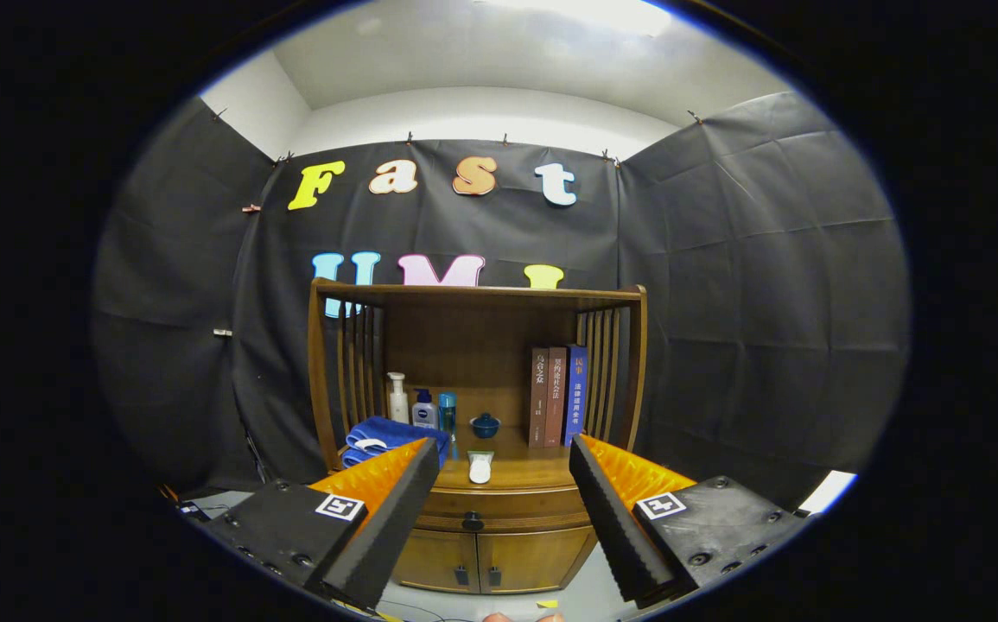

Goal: Pull open the drawer, take out the items inside it, and place them on the countertop above the cabinet.

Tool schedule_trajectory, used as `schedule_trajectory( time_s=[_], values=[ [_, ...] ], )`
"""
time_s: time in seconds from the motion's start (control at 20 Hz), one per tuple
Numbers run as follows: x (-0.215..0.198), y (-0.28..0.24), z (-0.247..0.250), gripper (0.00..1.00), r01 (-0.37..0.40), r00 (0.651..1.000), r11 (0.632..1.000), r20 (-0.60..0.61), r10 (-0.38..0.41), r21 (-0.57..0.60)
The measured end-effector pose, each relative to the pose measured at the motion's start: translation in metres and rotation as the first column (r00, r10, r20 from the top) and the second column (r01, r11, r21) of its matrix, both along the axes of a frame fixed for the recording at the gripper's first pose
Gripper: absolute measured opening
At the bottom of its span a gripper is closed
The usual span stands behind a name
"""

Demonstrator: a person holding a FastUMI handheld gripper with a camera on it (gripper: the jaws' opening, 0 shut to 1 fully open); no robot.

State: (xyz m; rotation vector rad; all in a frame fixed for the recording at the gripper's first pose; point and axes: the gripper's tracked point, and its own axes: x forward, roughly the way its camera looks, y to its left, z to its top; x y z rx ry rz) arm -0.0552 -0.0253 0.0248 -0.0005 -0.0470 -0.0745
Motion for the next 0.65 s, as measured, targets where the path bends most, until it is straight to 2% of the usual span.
schedule_trajectory(
  time_s=[0.3,0.65],
  values=[
    [0.001,0.001,-0.003,0.98,-0.001,1.000,1.000,-0.007,0.001,0.003],
    [0.005,0.011,-0.003,0.98,-0.037,0.999,0.999,-0.015,0.037,0.009]
  ],
)
